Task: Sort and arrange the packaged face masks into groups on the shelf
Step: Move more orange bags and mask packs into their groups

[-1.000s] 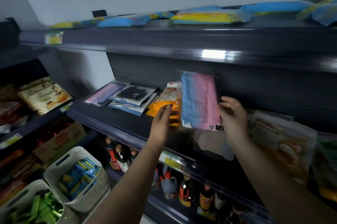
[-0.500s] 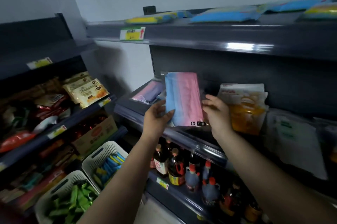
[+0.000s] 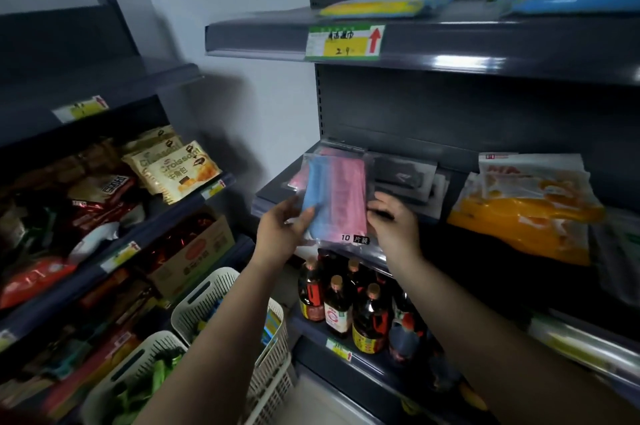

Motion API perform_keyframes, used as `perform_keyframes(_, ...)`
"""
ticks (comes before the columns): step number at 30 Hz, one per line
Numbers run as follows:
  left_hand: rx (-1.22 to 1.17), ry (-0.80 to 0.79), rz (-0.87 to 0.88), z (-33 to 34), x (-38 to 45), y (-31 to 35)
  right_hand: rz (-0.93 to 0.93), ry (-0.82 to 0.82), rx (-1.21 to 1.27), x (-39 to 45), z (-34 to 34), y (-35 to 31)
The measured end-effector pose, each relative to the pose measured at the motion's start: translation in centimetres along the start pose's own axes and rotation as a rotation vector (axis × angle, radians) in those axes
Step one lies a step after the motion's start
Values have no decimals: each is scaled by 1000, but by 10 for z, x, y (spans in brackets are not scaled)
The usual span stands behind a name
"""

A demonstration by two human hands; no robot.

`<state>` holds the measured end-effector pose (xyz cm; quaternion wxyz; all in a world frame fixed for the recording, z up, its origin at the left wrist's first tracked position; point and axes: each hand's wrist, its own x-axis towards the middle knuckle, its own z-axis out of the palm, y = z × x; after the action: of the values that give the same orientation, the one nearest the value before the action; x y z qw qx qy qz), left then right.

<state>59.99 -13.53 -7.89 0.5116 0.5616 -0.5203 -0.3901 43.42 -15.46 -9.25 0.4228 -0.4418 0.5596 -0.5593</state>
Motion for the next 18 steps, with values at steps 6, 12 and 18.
perform_keyframes(6, 44, -97, -62, -15, 45, -13, 3, -9, -53, 37, 33, 7)
perform_keyframes(12, 158, -43, -51, -16, 100, -20, -29, -30, -174, 88, 57, 12)
perform_keyframes(18, 363, -61, -28, -8, 149, -28, -93, -92, -407, 120, 71, 15)
